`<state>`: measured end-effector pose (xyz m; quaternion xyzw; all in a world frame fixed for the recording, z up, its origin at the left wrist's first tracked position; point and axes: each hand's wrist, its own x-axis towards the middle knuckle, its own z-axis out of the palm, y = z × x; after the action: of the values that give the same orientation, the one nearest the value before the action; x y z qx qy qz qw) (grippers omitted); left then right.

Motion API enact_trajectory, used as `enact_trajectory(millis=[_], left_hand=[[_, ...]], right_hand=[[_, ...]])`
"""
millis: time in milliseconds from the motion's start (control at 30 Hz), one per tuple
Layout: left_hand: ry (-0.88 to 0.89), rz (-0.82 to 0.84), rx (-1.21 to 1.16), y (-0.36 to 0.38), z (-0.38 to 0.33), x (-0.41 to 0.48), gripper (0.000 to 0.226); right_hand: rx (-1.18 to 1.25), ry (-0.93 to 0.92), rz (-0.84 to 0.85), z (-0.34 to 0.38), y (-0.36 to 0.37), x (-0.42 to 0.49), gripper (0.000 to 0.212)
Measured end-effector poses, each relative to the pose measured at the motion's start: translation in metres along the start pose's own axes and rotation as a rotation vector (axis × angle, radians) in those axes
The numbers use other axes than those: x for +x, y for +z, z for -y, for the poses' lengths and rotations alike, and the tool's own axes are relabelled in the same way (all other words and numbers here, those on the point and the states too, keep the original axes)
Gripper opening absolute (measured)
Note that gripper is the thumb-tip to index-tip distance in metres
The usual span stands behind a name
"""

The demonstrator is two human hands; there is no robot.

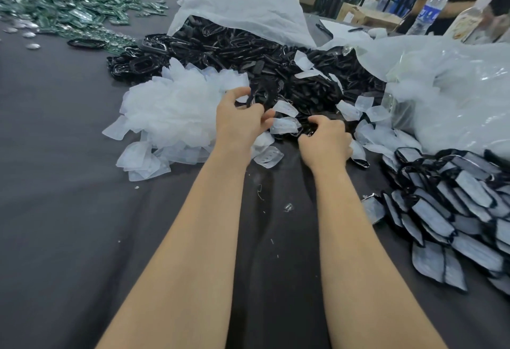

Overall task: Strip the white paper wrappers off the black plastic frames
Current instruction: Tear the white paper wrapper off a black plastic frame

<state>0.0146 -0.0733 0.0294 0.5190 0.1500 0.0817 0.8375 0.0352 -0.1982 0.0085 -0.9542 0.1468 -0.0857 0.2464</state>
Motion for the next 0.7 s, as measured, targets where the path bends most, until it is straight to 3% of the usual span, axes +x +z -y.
enact_trajectory(millis=[167,300,567,700], left_hand=[[-0.230,0.038,-0.286,0.001,-0.001,-0.010,0.018],[-0.273,0.048,-0.445,-0.002,-0.002,-0.012,0.017],[-0.216,0.080,-0.292,-0.010,-0.002,-0.023,0.022],[-0.202,0.098,-0.331,-0.016,-0.004,-0.032,0.017]], right_hand=[[0.033,-0.046,-0.044,0.000,0.006,-0.006,0.037],[0.048,-0.038,-0.076,0.000,0.008,-0.009,0.029],[0.210,-0.140,-0.175,-0.005,0.000,-0.019,0.019],[0.502,-0.188,-0.158,-0.007,-0.010,-0.028,0.011]])
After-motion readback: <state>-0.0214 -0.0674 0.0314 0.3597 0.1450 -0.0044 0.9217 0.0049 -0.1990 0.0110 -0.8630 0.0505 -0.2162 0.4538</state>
